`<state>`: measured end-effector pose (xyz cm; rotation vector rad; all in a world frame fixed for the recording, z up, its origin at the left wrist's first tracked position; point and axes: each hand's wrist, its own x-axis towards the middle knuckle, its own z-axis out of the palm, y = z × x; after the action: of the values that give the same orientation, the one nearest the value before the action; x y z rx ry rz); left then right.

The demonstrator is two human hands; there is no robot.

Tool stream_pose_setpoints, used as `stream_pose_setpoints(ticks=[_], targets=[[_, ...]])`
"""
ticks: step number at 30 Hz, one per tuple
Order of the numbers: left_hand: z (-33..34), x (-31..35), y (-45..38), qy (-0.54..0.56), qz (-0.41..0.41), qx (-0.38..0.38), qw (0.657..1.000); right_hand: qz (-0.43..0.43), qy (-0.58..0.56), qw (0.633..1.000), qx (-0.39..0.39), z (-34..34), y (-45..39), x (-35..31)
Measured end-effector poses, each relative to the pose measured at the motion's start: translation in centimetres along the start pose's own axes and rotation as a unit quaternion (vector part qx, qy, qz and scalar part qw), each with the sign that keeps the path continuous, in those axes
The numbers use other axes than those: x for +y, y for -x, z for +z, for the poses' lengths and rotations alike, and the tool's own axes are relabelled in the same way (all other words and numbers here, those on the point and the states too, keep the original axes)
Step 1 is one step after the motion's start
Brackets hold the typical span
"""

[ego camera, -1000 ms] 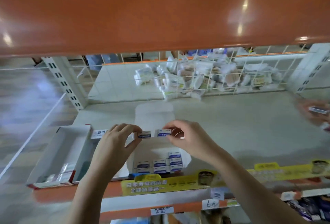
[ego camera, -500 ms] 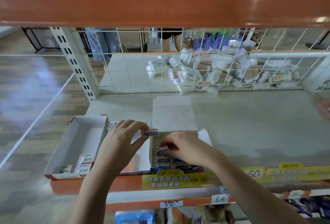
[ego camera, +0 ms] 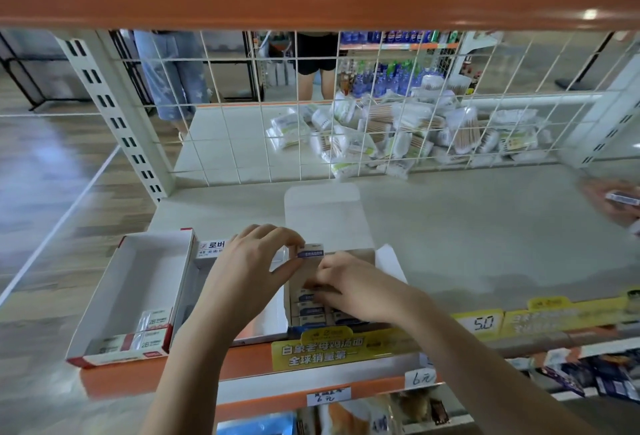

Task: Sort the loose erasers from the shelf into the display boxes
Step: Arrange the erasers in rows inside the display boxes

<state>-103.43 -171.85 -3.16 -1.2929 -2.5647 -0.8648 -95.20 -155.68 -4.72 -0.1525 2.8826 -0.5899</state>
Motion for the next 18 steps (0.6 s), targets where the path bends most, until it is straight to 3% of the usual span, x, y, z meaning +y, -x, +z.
stream_pose_setpoints(ticks=[5,12,18], targets=[[0.2,0.4,-0.8,-0.023,0.008,-0.044,0.999,0.031,0.031,0.998,0.042,-1.1,1.5,0.7],[1.7,2.3,-2.2,-0.097,0.042,-0.175,0.979,0.081,0.074,0.983,0.146,-3.8,4.2,3.2],[3.3,3.0,-2.7,-0.186,0.062,-0.193,0.961,0.108,0.057,0.979,0.165,-3.1,4.8,4.0]])
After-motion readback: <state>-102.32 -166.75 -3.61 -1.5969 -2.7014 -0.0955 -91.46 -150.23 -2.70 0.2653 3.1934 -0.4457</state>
